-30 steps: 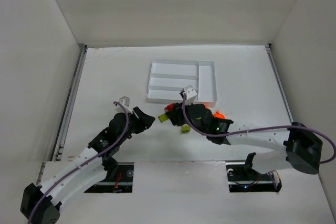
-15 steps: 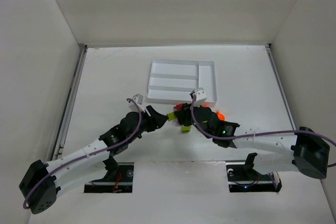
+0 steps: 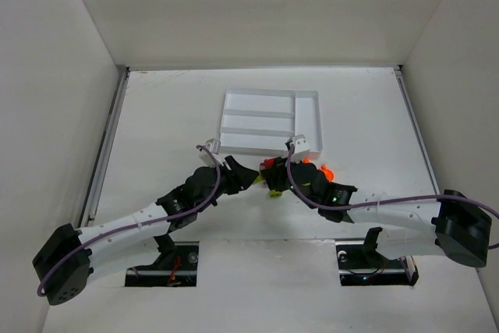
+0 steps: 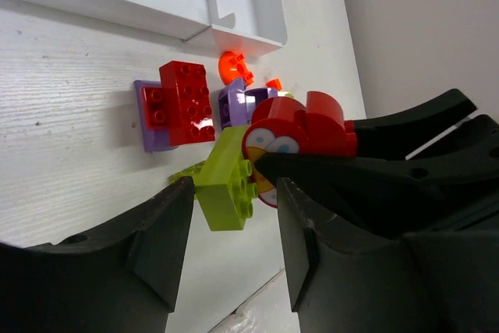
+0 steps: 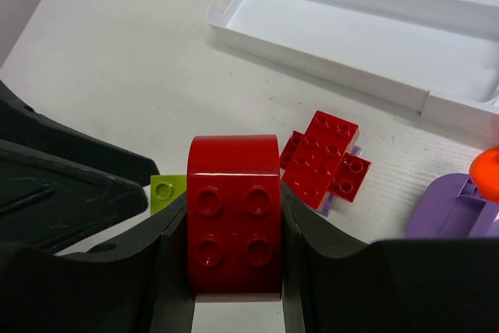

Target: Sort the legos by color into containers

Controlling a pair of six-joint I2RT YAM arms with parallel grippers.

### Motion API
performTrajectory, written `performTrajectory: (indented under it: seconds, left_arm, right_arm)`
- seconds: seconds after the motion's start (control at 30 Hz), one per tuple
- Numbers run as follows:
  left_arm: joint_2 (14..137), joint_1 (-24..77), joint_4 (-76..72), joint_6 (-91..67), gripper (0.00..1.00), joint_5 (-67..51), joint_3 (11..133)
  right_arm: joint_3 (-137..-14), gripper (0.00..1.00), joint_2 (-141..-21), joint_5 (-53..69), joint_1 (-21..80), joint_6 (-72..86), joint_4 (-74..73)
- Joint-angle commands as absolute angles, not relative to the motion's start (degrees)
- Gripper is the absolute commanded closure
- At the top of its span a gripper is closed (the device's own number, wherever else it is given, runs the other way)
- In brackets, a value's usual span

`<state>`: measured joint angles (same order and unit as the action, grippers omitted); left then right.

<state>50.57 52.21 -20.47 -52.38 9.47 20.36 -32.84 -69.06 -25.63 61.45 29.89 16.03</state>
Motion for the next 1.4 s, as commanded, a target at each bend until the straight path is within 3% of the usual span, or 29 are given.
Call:
performTrajectory:
  seconds: [0.0, 0.2, 0.37, 0.47, 0.77, 1.1, 1.37]
  left_arm:
    - [52.38, 52.69, -24.08, -53.0, 0.57, 10.28, 22.76]
    - [53.96, 52.69, -25.66, -53.09, 0.59, 10.55, 22.85]
    - [54.4, 53.57, -26.8, -52.56, 0.83, 10.72, 23.29]
    - [53.79, 53.66, -26.19, -51.51, 0.92, 10.81, 23.56]
    - [54.22, 50.15, -23.64, -50.19, 0.94, 13.54, 24.77]
    - [86.0, 48.12, -31.63, -45.44, 0.91, 7.57, 52.78]
    - [112.82, 43.73, -31.56, -48.69, 0.9, 5.62, 76.52]
  right_arm:
    - [-32.87, 0.77, -67.68, -24.61, 60.95, 31.11, 21.62]
    - [-32.96, 0.77, -67.32, -24.17, 60.95, 31.81, 21.71]
    - [-32.7, 0.77, -67.85, -23.47, 60.95, 32.25, 22.5]
    - [-32.7, 0.77, -66.45, -23.64, 59.99, 31.47, 22.06]
    - [-27.96, 0.77, -49.85, -21.53, 48.4, 31.02, 18.02]
    - [-17.85, 0.77, -38.69, -24.78, 30.74, 36.47, 14.24]
    - [-14.77, 0.76, -33.92, -24.17, 27.64, 39.81, 13.1]
